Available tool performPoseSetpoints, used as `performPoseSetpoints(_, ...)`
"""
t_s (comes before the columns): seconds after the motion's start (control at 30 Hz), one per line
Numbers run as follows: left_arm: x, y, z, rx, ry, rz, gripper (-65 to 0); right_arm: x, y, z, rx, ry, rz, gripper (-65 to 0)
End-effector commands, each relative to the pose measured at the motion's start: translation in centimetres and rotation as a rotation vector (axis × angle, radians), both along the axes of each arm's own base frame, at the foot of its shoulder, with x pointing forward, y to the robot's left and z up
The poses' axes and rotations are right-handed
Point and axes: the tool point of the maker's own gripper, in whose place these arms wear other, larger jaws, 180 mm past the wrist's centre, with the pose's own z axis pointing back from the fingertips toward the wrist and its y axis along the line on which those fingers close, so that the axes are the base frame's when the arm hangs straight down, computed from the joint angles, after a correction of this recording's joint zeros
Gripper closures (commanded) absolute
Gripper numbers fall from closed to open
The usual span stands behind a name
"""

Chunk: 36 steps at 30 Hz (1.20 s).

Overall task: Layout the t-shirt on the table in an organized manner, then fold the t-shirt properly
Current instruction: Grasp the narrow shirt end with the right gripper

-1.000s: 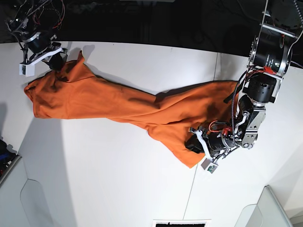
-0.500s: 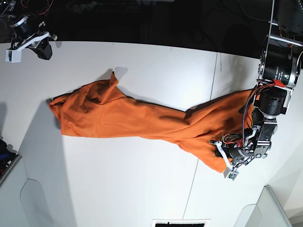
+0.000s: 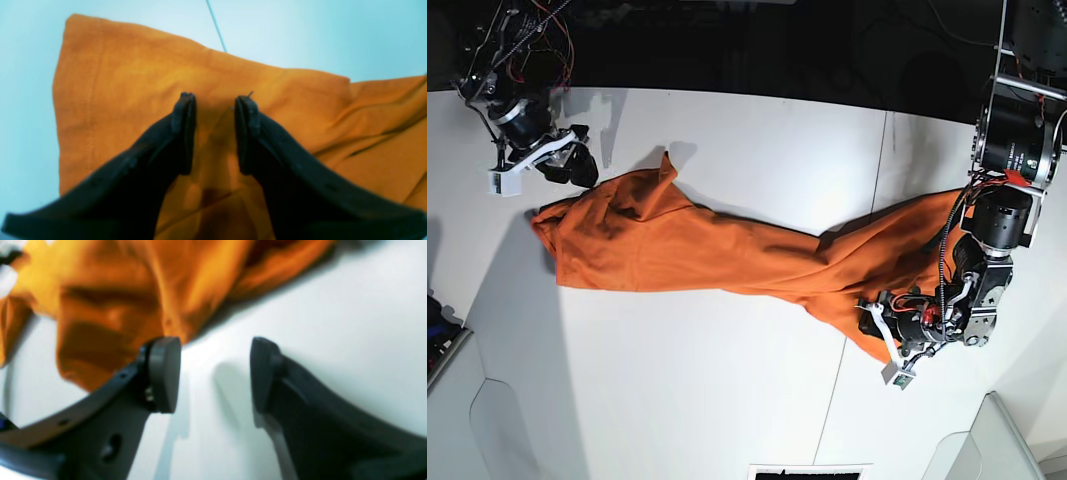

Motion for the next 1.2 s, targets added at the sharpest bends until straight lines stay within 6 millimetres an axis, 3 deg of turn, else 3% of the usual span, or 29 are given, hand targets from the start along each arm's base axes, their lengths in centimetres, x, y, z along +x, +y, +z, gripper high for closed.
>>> performPoseSetpoints(0.0,1.7,0.1,2.4,-0.012,-0.064,-0.002,-20.9,1.2,-0.1,0.6,0.001,-0.028,-0.001,-33.2)
performPoseSetpoints(0.17,1.6,0.1,2.4,-0.013,-0.062,-0.003,-20.9,2.6,1.7,0.3,0.032,-0.029,0.042,-32.2)
performPoseSetpoints(0.23,1.6,0.0,2.2,-0.014,-0.061,-0.003,-20.9,3.1,2.4,0.6,0.035,-0.035,0.065,-23.3)
performPoseSetpoints(0.33,1.7,-0.1,2.2,-0.017,-0.076,-0.005,-20.9,2.9,3.5,0.5,0.040,-0.013,0.112,-1.4)
performPoseSetpoints(0.37,1.7,-0.2,2.2,-0.016,-0.079,-0.006,-20.9,2.5,3.9,0.4,0.046,0.000,0.138,0.0)
performPoseSetpoints(0.47,1.6,0.2,2.0,0.016,-0.082,-0.013,-20.8,0.6,4.8,0.9,0.075,0.025,0.210,0.0)
performPoseSetpoints(0.57,1.5,0.7,1.7,0.045,-0.078,-0.014,-20.9,-1.4,4.9,2.7,0.091,-0.016,0.210,0.0)
performPoseSetpoints(0.77,1.9,1.7,1.7,0.087,-0.098,0.019,-20.8,-6.8,4.9,5.4,-0.014,-0.025,0.253,0.0)
performPoseSetpoints(1.03,2.6,3.2,2.1,0.159,-0.121,0.071,-20.8,-12.9,6.4,8.5,-0.073,0.013,0.339,0.0)
performPoseSetpoints(1.17,2.6,3.4,2.0,0.167,-0.119,0.072,-20.9,-13.9,6.4,8.4,-0.076,0.034,0.335,0.0)
